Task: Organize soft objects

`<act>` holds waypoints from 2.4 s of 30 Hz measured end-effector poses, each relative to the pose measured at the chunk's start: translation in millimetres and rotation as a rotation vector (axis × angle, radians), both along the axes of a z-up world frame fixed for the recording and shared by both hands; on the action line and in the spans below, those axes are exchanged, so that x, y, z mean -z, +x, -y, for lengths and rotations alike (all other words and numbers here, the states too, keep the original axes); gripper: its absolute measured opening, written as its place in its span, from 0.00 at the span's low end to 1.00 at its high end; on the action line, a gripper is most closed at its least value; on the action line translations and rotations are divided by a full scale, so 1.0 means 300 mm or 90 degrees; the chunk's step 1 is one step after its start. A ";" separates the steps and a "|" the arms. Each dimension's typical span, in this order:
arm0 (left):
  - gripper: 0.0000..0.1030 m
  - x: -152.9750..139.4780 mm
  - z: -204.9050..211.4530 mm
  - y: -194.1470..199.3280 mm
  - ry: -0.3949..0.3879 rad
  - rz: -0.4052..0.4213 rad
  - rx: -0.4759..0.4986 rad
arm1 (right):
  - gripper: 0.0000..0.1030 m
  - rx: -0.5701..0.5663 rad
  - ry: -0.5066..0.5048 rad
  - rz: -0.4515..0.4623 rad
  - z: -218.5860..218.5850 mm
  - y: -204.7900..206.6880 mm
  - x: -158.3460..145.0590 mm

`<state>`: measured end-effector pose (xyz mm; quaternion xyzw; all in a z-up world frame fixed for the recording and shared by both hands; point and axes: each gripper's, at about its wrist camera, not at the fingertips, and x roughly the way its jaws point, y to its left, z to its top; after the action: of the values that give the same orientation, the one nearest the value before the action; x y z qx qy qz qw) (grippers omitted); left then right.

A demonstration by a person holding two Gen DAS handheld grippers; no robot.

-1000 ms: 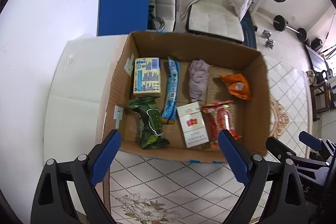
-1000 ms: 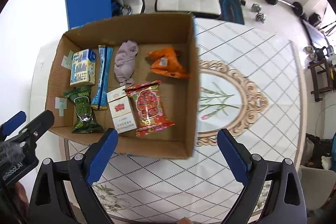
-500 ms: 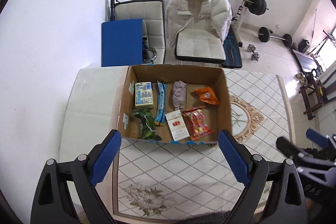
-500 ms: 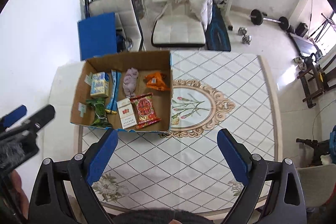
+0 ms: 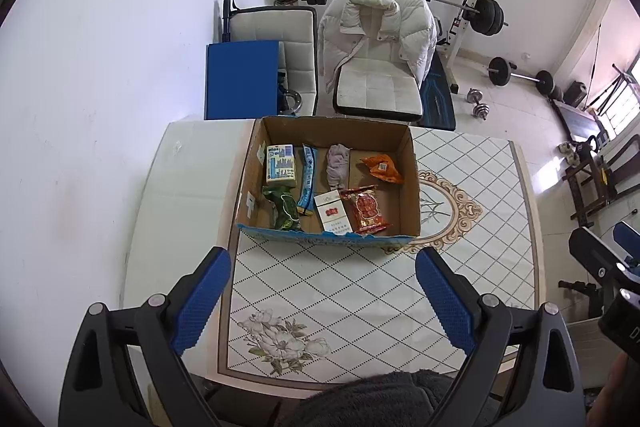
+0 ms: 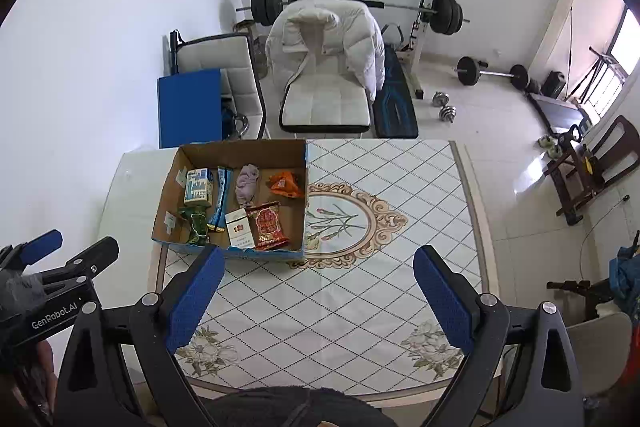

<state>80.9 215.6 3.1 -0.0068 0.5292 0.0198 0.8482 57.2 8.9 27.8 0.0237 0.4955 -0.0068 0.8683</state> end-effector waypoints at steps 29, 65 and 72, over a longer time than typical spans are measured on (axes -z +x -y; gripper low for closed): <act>0.92 -0.064 0.057 -0.081 0.008 0.024 0.007 | 0.95 -0.010 -0.008 0.004 -0.008 -0.066 -0.013; 0.92 -0.075 0.061 -0.056 0.003 0.025 0.002 | 0.95 -0.008 -0.009 0.014 0.009 -0.046 -0.029; 0.92 -0.073 0.056 -0.054 0.002 0.023 0.001 | 0.95 -0.007 -0.004 0.012 0.014 -0.041 -0.026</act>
<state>64.8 198.7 24.9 -0.0058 0.5135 0.0200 0.8578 44.8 4.7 35.5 0.0181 0.4876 -0.0031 0.8729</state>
